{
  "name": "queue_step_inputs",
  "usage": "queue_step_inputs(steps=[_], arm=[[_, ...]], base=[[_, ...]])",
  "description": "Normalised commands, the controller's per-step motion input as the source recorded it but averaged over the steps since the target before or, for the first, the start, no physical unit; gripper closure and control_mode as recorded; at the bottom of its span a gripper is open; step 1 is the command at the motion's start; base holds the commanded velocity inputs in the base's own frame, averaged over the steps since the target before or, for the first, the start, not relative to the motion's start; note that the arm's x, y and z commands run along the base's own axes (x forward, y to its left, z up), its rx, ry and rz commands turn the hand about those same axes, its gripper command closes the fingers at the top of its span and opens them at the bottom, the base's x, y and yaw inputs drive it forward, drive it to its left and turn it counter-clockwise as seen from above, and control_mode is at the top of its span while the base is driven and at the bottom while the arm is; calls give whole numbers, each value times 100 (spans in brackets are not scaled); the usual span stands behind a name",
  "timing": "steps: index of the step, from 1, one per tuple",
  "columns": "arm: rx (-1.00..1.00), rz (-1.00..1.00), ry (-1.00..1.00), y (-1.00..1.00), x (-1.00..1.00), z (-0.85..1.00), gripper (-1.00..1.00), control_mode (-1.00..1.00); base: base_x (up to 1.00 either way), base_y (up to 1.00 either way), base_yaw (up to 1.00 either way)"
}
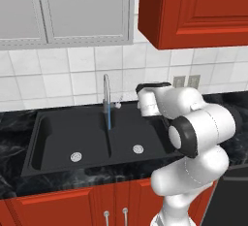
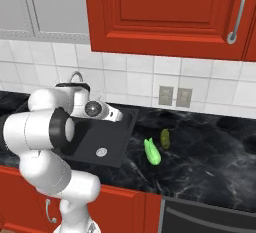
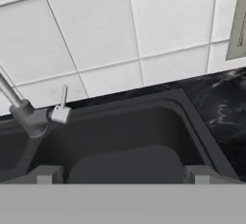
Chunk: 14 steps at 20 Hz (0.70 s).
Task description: Turn on the sink faucet. Then move the corn from the counter to the sink. Turn off the sink. Move the vegetable from the sink to the pot next to the stove. Finally move the pot to the rear right burner.
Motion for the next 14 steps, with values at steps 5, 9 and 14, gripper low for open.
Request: queue_step_inputs(steps=[5, 9, 14], arm=[[-18, -5, 25, -33, -25, 27, -100, -100], [-15, -1, 18, -50, -35, 24, -100, -100], [-8, 0, 19, -51, -29, 51, -100, -100]], base=[[0, 0, 0], [0, 0, 0], [0, 0, 0]])
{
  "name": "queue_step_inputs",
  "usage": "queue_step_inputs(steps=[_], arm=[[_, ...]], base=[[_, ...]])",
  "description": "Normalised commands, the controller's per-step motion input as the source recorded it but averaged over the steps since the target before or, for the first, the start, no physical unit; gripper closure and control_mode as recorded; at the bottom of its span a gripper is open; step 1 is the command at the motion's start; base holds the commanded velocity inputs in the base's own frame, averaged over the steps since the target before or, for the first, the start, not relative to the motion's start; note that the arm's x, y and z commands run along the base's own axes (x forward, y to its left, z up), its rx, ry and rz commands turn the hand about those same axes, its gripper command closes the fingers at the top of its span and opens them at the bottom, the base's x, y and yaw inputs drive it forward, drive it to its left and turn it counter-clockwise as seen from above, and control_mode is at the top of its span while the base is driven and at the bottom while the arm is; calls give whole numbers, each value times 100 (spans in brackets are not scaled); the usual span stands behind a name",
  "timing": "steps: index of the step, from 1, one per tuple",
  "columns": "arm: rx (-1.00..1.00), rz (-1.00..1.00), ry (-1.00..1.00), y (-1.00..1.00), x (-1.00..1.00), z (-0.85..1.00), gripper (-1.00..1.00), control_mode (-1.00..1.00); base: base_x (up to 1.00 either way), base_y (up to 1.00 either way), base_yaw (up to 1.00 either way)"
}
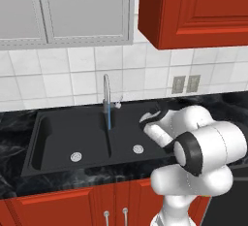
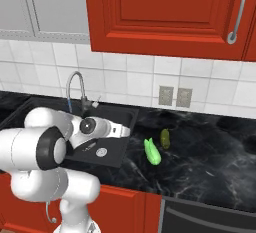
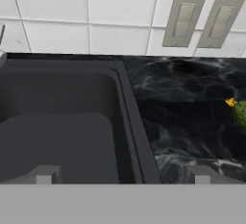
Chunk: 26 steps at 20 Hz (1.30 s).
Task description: Turn on the sink faucet. Then move the corn from the counter to the sink. Turn off the sink. Move the vegetable from the sink to the pot next to the stove. Finally move the pot to the rear right burner.
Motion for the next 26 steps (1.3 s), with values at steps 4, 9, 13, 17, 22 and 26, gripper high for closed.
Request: queue_step_inputs(steps=[4, 9, 13, 17, 22, 26], arm=[[-1, -1, 19, -36, -14, 95, -100, -100], [0, 0, 23, -28, -9, 100, -100, -100], [0, 0, 28, -24, -14, 100, -100, -100], [-1, 0, 29, -20, -25, 72, -100, -100], [0, -1, 32, -27, -34, 28, -100, -100], [0, 0, 17, -29, -44, -34, -100, -100]], base=[[0, 0, 0], [0, 0, 0], [0, 0, 0], [0, 0, 0], [0, 0, 0], [0, 0, 0]])
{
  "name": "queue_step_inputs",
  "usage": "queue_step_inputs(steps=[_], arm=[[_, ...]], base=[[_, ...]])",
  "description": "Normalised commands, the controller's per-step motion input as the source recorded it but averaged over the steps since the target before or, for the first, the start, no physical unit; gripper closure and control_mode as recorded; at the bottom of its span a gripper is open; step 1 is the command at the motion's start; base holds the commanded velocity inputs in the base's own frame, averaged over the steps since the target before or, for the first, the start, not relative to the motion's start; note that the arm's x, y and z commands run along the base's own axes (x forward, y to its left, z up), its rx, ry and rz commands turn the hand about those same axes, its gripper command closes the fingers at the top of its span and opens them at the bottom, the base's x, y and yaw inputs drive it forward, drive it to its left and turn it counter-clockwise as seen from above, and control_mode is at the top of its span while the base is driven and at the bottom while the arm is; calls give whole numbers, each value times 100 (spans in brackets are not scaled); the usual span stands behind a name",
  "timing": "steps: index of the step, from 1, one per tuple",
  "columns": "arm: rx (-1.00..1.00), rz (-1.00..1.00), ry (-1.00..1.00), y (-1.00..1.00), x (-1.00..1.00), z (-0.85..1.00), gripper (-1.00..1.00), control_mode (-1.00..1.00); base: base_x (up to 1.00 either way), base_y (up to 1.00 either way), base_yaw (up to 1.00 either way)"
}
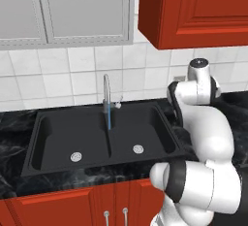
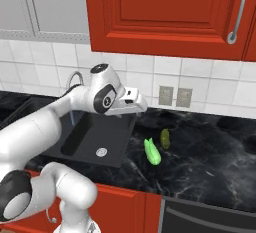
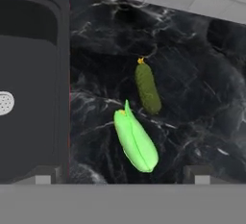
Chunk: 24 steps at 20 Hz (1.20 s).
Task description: Turn on the sink faucet. Then move the corn from the counter to the sink. Turn off the sink. Move the vegetable from the sink to the pot next to the stove. Finally move the pot to the rear right burner.
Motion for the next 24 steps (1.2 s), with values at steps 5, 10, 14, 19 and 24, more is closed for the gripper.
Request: queue_step_inputs(steps=[5, 10, 14, 19, 24], arm=[[0, -2, 12, -24, -55, -48, -100, -100], [0, -2, 12, -21, -49, -45, -100, -100], [0, 0, 5, -14, -6, -24, -100, -100], [2, 0, 1, -13, 13, -22, -100, -100], [2, 0, 2, -11, 12, -20, -100, -100]], base=[[0, 0, 0], [0, 0, 0], [0, 0, 0], [0, 0, 0], [0, 0, 0]])
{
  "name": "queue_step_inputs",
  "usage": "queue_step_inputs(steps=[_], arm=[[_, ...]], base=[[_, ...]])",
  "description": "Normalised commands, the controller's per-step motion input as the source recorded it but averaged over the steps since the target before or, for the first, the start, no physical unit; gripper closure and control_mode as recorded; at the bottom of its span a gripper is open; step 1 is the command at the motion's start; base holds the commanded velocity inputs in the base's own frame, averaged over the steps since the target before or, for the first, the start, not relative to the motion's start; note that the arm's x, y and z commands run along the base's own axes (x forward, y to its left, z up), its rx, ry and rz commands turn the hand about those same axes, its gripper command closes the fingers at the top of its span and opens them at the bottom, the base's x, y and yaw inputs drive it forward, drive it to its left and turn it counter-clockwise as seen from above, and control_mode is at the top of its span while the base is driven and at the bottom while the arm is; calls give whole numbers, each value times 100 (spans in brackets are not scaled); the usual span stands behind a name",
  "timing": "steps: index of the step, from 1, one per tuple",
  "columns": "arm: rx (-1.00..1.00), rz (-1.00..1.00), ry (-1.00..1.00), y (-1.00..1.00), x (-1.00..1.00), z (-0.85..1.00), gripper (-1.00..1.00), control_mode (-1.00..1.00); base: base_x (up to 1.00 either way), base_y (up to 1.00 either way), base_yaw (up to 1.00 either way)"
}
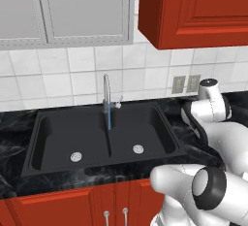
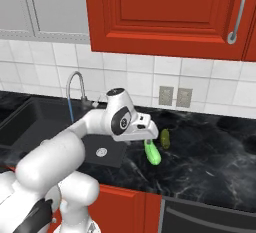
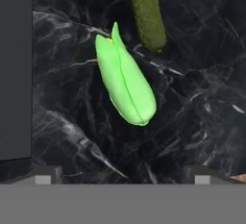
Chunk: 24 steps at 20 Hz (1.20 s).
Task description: Turn on the sink faucet. Then move the corn from the counter to the sink. Turn off the sink. Move the vegetable from the sink to the pot next to the stove. Finally move the pot to the rear right burner.
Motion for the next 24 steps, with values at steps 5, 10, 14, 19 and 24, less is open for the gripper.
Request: queue_step_inputs(steps=[5, 10, 14, 19, 24], arm=[[2, 0, 1, -19, 8, -25, -100, -100], [1, 0, 1, -24, 9, -18, -100, -100], [1, 0, 1, -18, 0, -20, -100, -100], [5, 0, 2, -5, 13, -14, -100, -100], [8, 0, 1, 0, 20, -13, -100, -100]], base=[[0, 0, 0], [0, 0, 0], [0, 0, 0], [0, 0, 0], [0, 0, 0]])
